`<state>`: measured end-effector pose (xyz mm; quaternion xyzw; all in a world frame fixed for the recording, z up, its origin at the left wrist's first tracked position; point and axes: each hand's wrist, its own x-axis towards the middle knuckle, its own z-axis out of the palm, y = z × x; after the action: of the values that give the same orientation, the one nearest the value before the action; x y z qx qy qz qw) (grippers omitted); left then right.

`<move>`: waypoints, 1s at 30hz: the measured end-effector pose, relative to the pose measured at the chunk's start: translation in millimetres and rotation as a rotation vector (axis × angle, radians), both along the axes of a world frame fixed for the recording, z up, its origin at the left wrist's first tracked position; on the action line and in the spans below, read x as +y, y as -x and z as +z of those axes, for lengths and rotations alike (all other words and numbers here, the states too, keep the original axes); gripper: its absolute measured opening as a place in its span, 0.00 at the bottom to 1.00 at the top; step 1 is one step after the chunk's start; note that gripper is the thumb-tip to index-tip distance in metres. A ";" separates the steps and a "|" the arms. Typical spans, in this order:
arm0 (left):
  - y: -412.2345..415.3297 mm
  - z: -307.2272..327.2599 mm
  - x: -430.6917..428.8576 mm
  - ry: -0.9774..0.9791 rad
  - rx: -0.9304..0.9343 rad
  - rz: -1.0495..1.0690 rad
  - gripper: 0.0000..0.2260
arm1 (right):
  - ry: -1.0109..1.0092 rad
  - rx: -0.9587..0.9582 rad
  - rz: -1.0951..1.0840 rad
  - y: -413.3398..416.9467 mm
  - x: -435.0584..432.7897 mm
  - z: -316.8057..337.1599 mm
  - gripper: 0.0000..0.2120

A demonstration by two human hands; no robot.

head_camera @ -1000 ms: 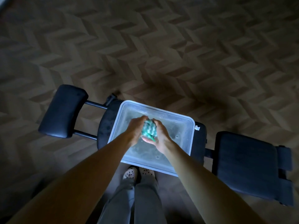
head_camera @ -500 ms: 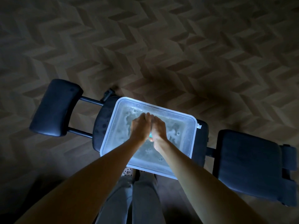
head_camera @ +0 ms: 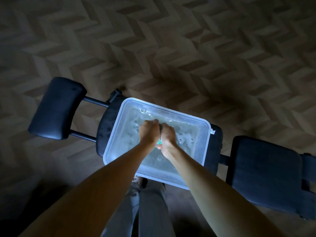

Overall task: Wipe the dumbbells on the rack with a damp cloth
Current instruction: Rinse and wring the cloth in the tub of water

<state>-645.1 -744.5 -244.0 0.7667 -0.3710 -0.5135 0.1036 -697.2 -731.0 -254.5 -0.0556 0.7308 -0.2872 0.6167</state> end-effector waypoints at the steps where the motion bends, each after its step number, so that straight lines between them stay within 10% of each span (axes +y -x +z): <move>1: 1.4 -0.2 -0.6 0.001 0.002 0.003 0.17 | -0.005 -0.013 0.002 2.1 0.0 0.5 0.17; 8: 5.7 3.1 1.6 0.157 -0.060 0.002 0.08 | -0.043 -0.231 -0.030 13.5 1.3 8.2 0.14; 22: 2.5 1.3 -2.0 0.123 -0.228 -0.327 0.13 | 0.047 0.153 0.069 4.2 -9.8 -4.1 0.18; 30: 5.2 -0.3 -5.7 0.008 -0.040 -0.154 0.14 | 0.074 0.099 -0.021 5.5 -6.1 -9.6 0.18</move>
<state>-650.3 -750.2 -244.3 0.7456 -0.4330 -0.5030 0.0597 -702.7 -737.1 -264.1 -0.0847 0.7500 -0.3174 0.5741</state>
